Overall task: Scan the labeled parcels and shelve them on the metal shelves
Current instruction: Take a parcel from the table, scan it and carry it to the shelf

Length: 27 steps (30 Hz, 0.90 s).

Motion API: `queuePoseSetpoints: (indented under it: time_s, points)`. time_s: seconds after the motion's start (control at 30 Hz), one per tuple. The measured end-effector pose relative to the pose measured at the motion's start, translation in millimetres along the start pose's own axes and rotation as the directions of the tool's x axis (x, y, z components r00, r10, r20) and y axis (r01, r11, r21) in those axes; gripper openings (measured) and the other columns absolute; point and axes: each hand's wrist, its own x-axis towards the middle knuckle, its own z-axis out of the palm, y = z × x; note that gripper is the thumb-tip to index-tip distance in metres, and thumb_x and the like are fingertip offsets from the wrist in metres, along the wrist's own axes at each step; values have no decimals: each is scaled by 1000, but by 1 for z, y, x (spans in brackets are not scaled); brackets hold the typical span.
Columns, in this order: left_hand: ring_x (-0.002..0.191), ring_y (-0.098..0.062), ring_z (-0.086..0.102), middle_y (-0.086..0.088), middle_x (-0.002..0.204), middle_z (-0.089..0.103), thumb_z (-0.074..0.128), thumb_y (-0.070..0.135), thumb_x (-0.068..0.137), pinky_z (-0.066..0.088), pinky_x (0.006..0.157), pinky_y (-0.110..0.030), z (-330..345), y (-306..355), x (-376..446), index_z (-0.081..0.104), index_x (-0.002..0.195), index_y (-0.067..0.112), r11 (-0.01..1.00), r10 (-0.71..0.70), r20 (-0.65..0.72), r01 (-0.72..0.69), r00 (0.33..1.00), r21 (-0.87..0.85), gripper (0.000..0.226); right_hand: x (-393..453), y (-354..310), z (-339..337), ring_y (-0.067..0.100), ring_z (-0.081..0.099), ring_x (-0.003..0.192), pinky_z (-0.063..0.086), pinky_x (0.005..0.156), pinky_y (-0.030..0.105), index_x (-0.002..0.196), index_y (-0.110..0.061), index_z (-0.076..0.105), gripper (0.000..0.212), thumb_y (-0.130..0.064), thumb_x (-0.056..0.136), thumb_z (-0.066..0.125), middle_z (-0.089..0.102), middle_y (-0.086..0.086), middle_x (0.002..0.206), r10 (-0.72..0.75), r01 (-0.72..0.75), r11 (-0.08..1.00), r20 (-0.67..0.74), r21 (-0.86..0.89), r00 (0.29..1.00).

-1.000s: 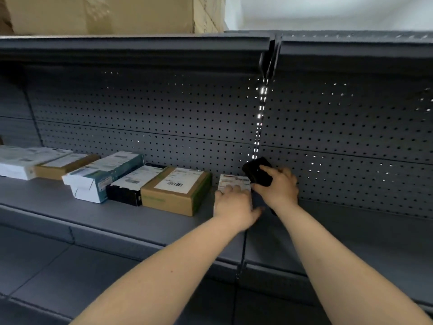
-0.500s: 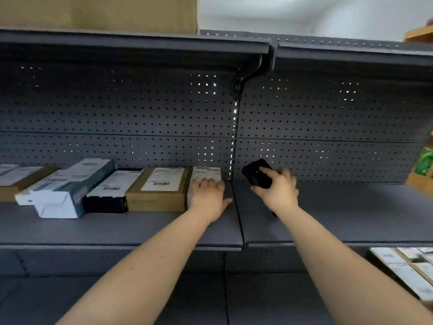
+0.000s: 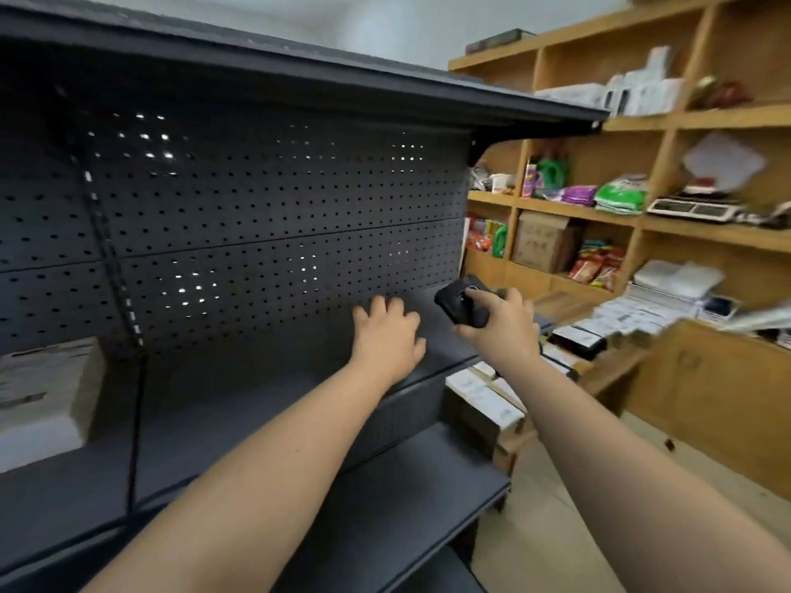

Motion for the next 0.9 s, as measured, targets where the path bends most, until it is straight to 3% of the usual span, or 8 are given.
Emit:
queuePoseSetpoints:
  time_s: [0.27,0.5,0.67,0.9]
  points:
    - [126,-31,40,-7,133,52,49,42,97,35,98,-48,30,239,142,52,134,26,958,127,-32,-131,991,-255,41,71,220,-79,30,34,125,39,100,46,136,-40,52,58,-45,81,72,41,2,131,166,-173,982,-90,-78,982]
    - [124,-30,40,-7,131,51,52,41,93,34,97,-46,91,395,242,52,130,22,937,165,27,-148,986,-317,42,136,384,-107,31,34,126,32,100,45,138,-40,50,60,-47,82,70,38,4,139,301,-308,942,-70,-131,951]
    - [129,-32,38,-9,139,47,53,45,92,33,100,-50,175,443,282,47,136,25,939,158,164,-97,974,-330,49,169,470,-70,30,36,124,34,98,44,138,-40,50,59,-45,83,71,38,2,141,362,-356,919,2,-170,932]
    - [131,-36,36,-12,145,43,55,49,93,33,100,-53,264,449,365,41,144,24,937,22,306,87,952,-338,58,247,528,13,30,37,121,41,100,50,137,-40,51,59,-45,82,71,39,3,139,361,-341,928,128,-152,924]
